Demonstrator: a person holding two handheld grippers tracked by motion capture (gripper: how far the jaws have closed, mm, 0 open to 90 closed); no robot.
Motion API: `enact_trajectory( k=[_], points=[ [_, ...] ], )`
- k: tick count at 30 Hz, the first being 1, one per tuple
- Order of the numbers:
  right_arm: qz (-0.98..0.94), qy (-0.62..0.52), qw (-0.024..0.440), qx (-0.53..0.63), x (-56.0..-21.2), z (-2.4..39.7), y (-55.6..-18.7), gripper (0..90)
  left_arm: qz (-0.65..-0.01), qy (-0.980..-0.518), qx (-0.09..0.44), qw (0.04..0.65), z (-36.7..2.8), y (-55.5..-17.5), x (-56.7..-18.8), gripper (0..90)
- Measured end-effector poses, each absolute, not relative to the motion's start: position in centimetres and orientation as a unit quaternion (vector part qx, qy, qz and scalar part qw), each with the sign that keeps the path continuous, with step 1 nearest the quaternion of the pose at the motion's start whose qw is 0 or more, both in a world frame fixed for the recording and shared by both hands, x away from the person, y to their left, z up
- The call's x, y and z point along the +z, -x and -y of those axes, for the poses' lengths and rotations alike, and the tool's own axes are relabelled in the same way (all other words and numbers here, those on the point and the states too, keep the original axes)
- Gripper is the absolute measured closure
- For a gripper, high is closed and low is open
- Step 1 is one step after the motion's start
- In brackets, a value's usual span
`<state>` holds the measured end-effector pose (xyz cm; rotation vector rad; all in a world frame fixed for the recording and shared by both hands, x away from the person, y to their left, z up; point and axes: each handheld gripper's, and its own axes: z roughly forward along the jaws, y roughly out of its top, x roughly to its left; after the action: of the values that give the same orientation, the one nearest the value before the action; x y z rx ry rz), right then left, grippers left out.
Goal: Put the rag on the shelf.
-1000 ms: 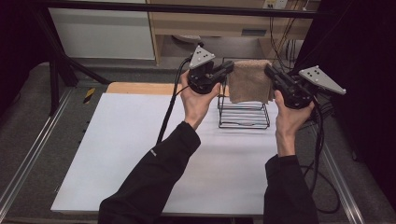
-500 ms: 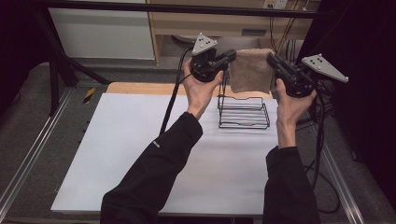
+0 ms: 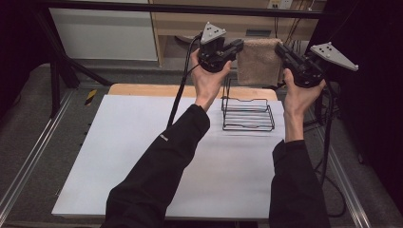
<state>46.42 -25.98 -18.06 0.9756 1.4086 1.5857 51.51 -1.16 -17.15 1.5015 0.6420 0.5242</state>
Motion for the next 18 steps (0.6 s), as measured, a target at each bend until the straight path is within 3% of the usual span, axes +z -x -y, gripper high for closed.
enact_trajectory(
  k=[18],
  points=[
    [-0.557,-0.392,0.39,0.62,-18.0,26.3,-49.3,84.4,-0.289,-0.668,0.246,0.64,2.0,-54.6,-16.6,85.6]
  ],
)
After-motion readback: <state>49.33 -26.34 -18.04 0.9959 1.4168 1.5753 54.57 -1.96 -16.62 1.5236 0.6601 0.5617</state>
